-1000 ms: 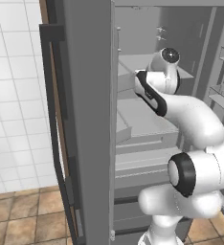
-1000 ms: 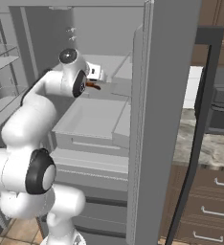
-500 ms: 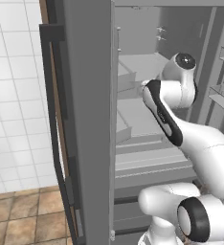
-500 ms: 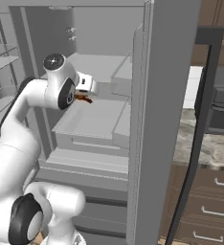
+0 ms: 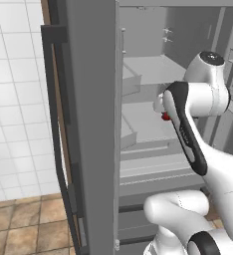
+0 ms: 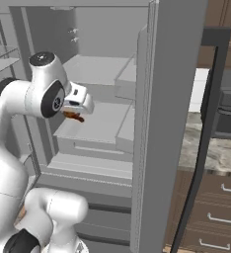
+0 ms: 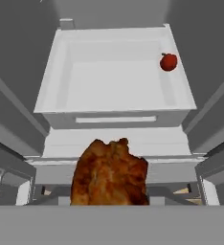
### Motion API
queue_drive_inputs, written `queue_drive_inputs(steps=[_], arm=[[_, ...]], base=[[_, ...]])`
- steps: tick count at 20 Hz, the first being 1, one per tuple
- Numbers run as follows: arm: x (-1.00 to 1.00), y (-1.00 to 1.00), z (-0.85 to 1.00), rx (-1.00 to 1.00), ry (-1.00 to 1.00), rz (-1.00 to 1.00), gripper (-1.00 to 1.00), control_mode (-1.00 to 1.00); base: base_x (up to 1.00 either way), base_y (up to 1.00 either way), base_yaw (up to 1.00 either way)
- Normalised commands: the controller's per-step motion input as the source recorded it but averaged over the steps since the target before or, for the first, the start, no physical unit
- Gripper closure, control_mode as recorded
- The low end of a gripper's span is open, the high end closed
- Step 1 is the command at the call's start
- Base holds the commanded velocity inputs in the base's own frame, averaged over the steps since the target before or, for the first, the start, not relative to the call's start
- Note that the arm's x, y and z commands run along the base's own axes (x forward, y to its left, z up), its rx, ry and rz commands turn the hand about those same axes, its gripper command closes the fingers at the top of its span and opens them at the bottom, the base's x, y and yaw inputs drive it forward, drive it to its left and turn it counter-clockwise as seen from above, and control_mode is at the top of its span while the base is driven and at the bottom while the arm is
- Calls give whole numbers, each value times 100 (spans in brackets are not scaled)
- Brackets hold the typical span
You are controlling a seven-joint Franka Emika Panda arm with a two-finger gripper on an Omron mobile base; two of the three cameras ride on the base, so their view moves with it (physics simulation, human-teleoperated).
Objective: Take the chicken drumstick from the fridge and place it on the digital scale on the counter by the fridge. Wait a few seconds for a reading, then move it to the plate on the dining counter.
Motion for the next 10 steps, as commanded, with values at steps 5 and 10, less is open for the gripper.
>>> queue_drive_inputs(steps=[5, 10], arm=[[-100, 1, 0, 2, 24, 0, 100, -100], [-100, 1, 12, 0, 18, 0, 100, -100]], base=[[0, 0, 0], [0, 0, 0]])
